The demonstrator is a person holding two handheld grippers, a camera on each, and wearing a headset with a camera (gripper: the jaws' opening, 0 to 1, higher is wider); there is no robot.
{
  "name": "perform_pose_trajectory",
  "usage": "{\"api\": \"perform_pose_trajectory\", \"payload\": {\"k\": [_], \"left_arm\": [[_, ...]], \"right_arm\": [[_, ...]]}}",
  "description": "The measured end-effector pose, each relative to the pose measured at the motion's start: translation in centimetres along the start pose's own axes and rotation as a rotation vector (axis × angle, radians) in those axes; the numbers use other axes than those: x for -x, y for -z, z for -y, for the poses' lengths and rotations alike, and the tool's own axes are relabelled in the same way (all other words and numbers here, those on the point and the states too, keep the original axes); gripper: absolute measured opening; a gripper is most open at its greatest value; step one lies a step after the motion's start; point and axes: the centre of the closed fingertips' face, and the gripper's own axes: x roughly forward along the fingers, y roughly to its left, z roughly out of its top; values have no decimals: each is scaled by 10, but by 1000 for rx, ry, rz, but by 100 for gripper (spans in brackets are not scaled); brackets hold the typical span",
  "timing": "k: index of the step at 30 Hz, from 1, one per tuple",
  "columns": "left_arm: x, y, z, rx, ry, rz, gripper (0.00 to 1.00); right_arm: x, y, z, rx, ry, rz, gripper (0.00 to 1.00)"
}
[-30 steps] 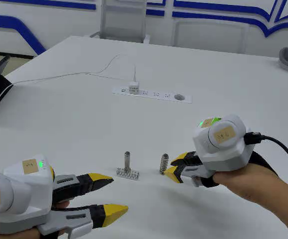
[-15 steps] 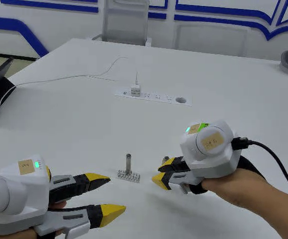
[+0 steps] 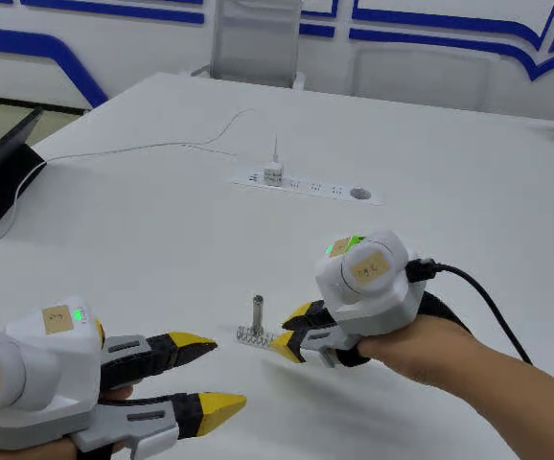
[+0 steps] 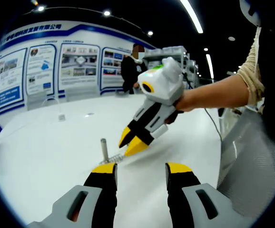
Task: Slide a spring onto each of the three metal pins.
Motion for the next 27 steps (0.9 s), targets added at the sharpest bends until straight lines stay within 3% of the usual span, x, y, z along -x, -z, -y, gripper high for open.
{"api": "perform_pose_trajectory", "payload": {"k": [12,27], "left_arm": [[1,1,-1,6,-4,-1,41],[3,5,-3,11,-12,-3,41]], "right_arm": [[-16,7,2,-12,-27,-36,17],[-22,13,-3,-23,-50,-63,14]]}}
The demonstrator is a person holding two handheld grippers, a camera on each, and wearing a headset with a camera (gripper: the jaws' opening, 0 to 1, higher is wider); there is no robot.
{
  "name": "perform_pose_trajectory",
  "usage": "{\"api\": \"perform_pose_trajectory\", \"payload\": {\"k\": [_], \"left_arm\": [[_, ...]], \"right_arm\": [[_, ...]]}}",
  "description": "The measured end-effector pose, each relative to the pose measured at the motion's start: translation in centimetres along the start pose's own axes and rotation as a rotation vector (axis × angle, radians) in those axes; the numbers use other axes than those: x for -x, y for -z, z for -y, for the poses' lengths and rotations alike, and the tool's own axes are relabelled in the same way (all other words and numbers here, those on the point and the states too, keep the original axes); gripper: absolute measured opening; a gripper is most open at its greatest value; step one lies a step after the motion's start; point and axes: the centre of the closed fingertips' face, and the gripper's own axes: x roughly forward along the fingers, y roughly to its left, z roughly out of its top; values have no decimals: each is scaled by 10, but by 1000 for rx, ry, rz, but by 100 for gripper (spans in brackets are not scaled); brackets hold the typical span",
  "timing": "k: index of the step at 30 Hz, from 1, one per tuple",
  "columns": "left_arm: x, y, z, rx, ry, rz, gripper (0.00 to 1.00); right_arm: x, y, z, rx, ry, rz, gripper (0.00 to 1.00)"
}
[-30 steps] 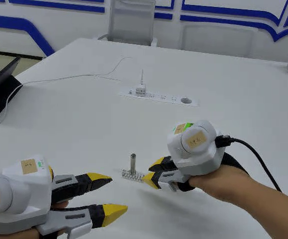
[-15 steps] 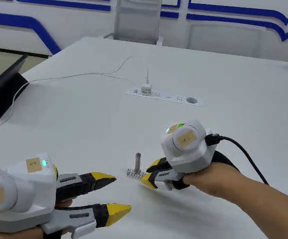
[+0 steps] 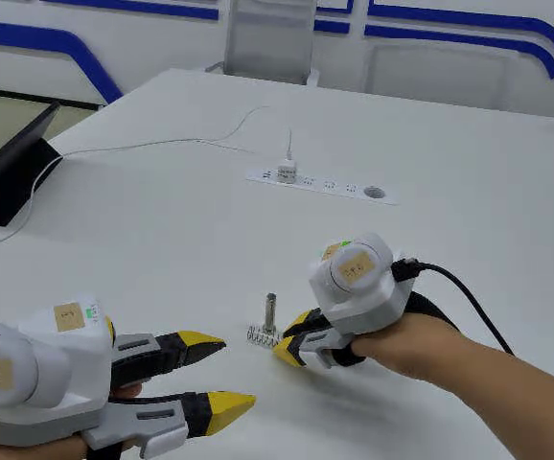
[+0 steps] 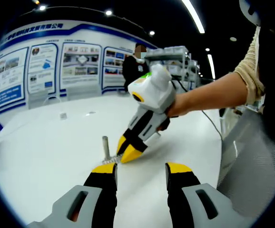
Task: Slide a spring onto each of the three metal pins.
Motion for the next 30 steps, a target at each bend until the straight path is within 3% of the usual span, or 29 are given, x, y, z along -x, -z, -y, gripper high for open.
{"api": "perform_pose_trajectory", "payload": {"k": [12,24,30], "left_arm": [[1,2,-3,4,-8,-5,42],[-1,4,-2,5,-7,-16,46],[-3,4,0,1,1,-22,48]], "right_arm": [[5,3,-7,4,-17,-17,12],[28,-3,-23,45,-52,-2,12],[43,-3,-38,90,-92,-4,12]]}}
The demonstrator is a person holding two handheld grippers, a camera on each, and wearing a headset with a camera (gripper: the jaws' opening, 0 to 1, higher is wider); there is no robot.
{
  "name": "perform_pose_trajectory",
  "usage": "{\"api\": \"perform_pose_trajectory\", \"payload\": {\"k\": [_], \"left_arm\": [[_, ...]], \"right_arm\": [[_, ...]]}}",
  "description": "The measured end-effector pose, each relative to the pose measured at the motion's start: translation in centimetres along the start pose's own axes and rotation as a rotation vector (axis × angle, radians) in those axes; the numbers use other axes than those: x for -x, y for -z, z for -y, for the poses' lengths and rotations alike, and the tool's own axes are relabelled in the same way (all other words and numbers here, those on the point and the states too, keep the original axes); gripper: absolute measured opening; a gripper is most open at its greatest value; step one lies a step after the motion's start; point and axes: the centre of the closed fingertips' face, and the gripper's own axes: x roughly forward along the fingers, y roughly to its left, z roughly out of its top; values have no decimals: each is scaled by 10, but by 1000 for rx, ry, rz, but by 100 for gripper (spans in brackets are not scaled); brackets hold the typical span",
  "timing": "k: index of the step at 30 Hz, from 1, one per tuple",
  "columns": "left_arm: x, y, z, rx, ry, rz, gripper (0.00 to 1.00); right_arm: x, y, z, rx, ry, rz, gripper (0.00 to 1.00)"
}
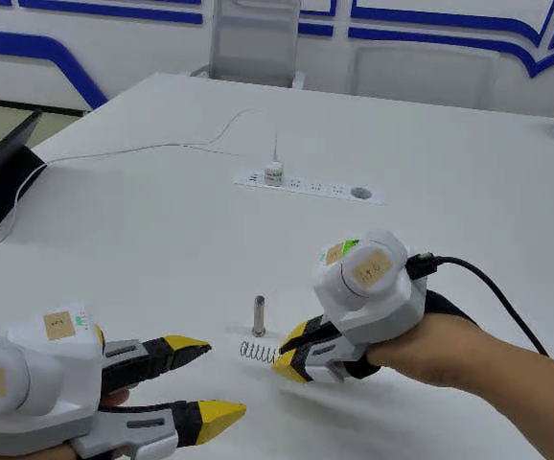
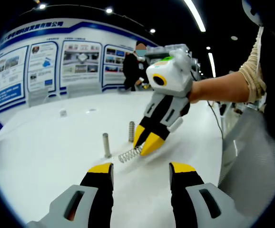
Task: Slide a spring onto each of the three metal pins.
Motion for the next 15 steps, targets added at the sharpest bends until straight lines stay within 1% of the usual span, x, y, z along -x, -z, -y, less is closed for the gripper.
{"api": "perform_pose_trajectory", "payload": {"k": [4,7,9,10,15], "left_arm": [[-2,1,3,-10,12,-8,48],[-3,2,5,-23,24,-17,48],[-4,2,7,-30,31,-19,47],[-4,1,7,-37,35,-19,46],[-6,0,11,-63,52,-18,40]], "right_arm": [[8,-2,-11,26,-29,0,12],[13,-4,-22,56,-69,-6,12],[15,-5,-27,77,-80,-10,12],[16,-6,-31,89,-93,-13,12],[20,-12,-39,126,-116,-18,12]]}}
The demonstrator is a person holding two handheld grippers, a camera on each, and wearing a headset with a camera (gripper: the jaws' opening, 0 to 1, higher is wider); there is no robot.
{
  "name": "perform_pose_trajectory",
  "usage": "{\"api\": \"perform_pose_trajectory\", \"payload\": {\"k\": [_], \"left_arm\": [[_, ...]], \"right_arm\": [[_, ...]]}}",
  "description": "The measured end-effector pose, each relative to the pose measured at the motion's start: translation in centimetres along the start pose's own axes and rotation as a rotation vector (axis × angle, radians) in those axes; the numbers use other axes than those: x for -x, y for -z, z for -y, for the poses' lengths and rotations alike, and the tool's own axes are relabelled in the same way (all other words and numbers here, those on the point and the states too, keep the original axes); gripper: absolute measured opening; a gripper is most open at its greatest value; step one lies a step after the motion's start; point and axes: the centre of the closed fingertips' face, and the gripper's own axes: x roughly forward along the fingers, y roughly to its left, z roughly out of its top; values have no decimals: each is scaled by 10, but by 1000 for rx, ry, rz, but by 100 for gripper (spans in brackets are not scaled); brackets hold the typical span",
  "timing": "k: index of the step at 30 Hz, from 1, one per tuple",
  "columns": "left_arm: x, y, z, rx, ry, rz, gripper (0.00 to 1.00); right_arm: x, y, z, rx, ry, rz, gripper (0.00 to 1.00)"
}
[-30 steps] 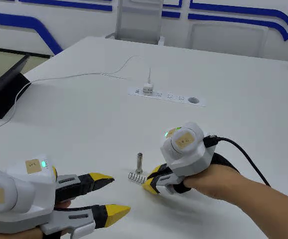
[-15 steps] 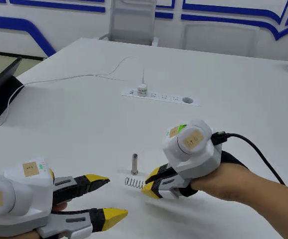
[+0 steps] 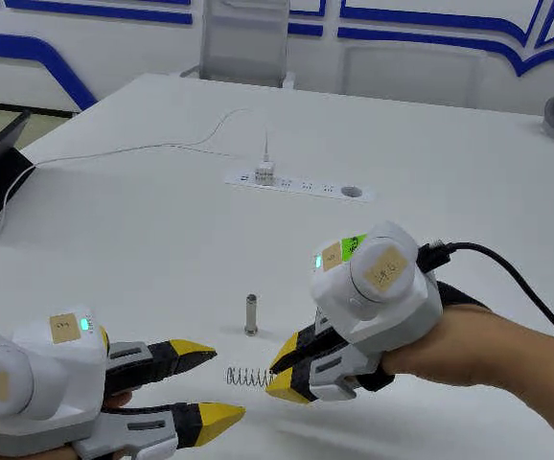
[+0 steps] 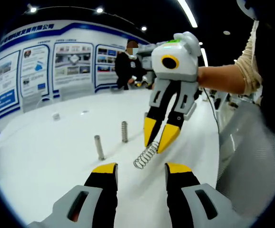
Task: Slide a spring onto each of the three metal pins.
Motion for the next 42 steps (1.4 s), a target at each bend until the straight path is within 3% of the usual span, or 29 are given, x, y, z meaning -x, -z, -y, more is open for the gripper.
{"api": "perform_pose_trajectory", "payload": {"k": [11,27,34,42], "left_arm": [[-1,-2,7,-49,38,3,25],[-5,1,21,-118,99,-28,14],[-6,1,21,-128,102,-31,13],[-5,0,20,-133,99,-29,12]], "right_arm": [[1,-3,-12,64,-54,-24,12],[4,-4,-18,97,-79,-43,12],[10,-14,-18,106,-74,-25,12],[15,-34,-21,116,-67,30,12]]}}
